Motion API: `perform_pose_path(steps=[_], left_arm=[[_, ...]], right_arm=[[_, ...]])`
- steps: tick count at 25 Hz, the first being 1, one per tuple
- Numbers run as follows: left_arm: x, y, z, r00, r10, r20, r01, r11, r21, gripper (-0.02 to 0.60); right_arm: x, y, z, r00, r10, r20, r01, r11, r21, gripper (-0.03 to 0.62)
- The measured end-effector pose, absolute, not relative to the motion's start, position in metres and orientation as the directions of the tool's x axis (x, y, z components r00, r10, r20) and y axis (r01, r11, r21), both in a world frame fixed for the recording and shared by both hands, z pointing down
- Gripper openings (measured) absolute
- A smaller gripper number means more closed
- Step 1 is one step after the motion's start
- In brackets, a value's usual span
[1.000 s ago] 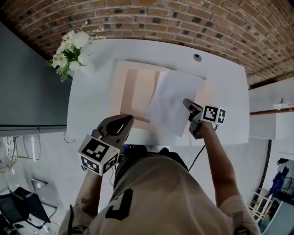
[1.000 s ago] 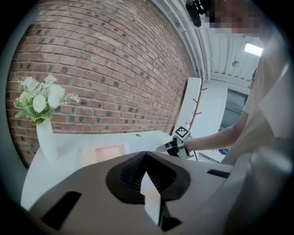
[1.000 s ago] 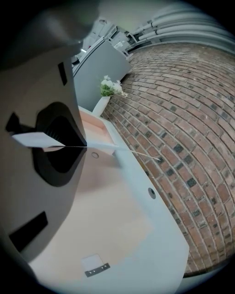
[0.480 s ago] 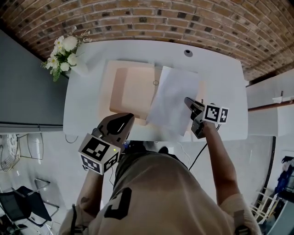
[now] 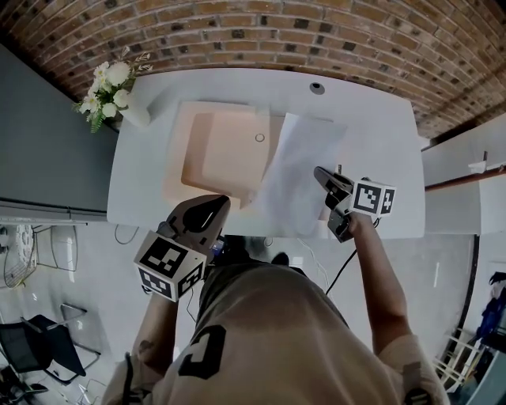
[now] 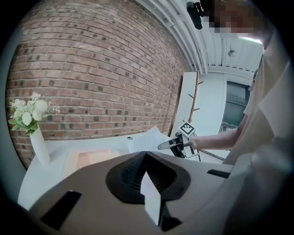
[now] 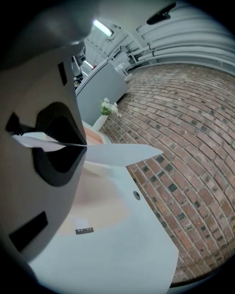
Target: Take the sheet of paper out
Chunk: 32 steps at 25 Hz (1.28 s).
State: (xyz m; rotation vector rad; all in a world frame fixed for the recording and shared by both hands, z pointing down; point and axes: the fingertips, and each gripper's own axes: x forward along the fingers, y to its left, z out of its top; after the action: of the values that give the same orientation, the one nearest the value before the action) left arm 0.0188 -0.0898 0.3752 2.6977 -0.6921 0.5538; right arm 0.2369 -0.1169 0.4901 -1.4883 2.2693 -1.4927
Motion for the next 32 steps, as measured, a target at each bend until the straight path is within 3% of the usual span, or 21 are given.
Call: perform_pose_path(steps=[23,32], left_arm=[[0.055,0.003,0.360,0.768,-0.468,0.439,-0.572,-0.808,0.140,0.014],[0.045,0.013,0.353,0.734,-0.508,0.451,-0.613,-0.781,0.119,0.014]], right_arm=[[0.228,-0.030,0.390,-0.716,-0.669,0.200,-0.564,0.384,-0.731,0.025],[0.217,-0.018,0.382,-0.753,-0.641,0.151,-0.507,0.418,-0.754,0.025]])
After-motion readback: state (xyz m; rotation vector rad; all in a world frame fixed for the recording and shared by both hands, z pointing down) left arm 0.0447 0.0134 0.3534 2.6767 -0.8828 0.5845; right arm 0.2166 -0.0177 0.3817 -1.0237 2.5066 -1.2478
